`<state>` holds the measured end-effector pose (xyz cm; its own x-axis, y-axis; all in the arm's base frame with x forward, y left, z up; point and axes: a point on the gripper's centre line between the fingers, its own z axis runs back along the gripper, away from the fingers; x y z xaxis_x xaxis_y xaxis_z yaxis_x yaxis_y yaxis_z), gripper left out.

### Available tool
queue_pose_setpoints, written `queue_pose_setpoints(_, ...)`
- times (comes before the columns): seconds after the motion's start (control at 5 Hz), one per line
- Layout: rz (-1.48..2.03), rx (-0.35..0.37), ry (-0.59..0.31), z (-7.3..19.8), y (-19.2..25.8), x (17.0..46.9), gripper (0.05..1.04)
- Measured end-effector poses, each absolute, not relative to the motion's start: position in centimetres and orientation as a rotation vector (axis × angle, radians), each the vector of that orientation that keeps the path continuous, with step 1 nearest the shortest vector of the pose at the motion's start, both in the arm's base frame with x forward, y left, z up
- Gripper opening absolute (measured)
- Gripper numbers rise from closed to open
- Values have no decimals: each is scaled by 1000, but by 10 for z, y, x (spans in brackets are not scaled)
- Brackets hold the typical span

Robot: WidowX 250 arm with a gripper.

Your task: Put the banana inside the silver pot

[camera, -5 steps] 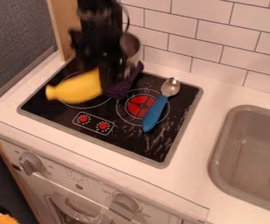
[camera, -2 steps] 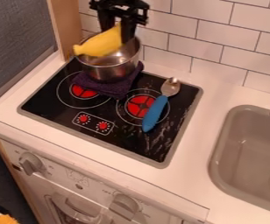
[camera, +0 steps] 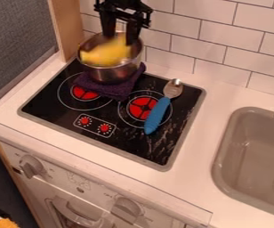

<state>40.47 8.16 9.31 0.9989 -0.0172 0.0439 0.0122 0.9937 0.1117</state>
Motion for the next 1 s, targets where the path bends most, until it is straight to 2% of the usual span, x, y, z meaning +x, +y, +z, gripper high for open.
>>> queue_pose_setpoints(0.2,-3,109,-47,93,82,405,1009)
queue_pose_setpoints(0.4,7,78,-32,89,76,398,1005)
queue_pose_setpoints(0.6,36,38,-68,108,66,383,1001)
queue_pose_setpoints(0.8,32,29,-98,123,55,361,1001)
queue_pose_setpoints(1.0,-1,39,-99,125,43,349,1001)
